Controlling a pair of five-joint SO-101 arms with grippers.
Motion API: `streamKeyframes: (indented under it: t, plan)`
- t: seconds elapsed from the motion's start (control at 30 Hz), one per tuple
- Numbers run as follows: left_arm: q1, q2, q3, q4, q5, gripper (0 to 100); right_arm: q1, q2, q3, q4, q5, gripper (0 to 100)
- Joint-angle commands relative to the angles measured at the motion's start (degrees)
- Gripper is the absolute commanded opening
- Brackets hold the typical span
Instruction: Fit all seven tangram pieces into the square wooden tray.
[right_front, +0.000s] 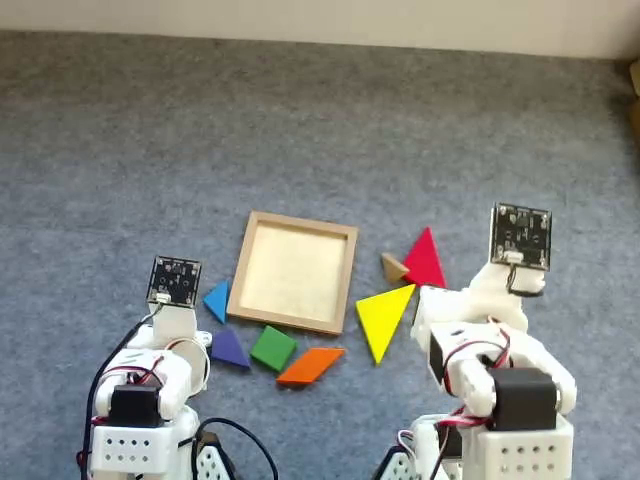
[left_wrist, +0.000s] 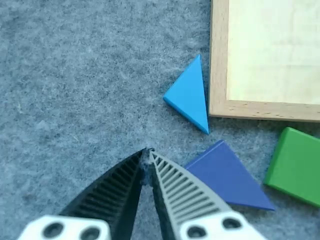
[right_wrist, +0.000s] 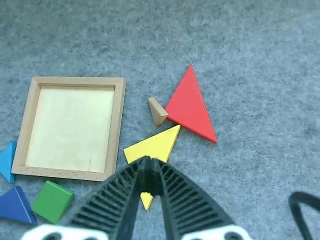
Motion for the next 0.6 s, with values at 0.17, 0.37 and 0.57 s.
streamKeyframes:
  t: [0.17, 0.37, 0.57]
  plan:
    - [-0.5, -3.0, 1.1, 0.3, 0.3, 1, -2.2, 17.1, -5.9, -0.1, -0.7, 0.7]
    - [-0.5, -3.0, 1.1, 0.3, 0.3, 1, -6.7, 24.5, -5.9, -3.9, -10.4, 13.6]
    - [-0.5, -3.0, 1.1, 0.3, 0.3, 1, -12.4, 31.2, -6.4, -4.2, -20.4, 26.7]
